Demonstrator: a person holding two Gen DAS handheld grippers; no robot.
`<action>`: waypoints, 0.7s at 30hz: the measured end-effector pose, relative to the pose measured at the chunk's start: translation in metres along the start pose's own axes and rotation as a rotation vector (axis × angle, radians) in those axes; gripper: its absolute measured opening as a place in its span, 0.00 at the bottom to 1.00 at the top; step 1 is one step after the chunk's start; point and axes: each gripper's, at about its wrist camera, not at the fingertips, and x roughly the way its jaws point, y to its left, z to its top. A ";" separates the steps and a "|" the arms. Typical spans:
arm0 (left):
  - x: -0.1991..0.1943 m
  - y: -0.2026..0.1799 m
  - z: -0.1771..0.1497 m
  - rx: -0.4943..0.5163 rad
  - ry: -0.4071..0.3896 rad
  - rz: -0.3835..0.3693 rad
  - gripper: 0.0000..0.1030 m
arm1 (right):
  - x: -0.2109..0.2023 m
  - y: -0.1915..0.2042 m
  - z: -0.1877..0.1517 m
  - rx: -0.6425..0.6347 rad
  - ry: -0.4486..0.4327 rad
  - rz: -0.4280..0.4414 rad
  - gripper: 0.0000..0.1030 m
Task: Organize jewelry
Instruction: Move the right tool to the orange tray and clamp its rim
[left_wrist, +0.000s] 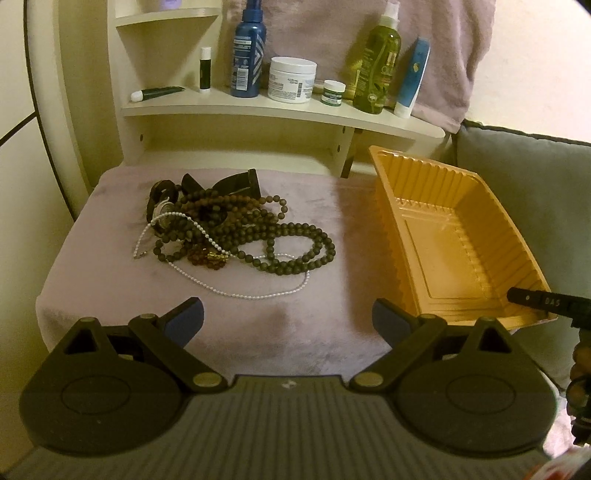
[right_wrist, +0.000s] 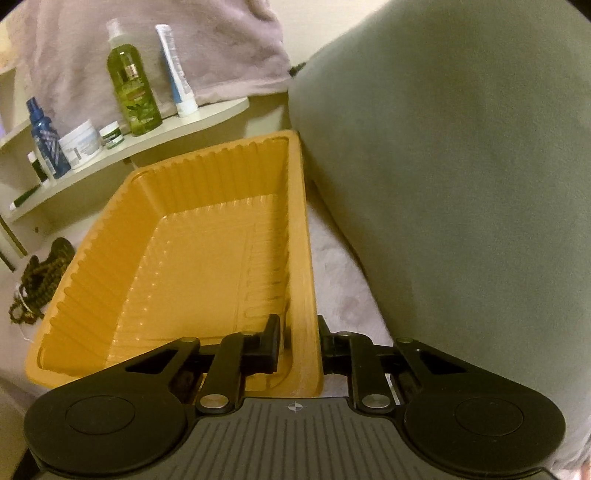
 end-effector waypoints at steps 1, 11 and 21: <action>-0.001 0.000 0.000 -0.002 -0.001 0.000 0.94 | 0.001 0.000 0.000 0.004 0.001 0.001 0.18; -0.003 0.014 -0.003 -0.032 -0.031 0.020 0.91 | -0.008 0.019 0.003 -0.069 -0.028 -0.039 0.05; 0.013 0.047 0.002 -0.030 -0.110 0.079 0.80 | -0.023 0.042 0.015 -0.145 -0.102 -0.103 0.04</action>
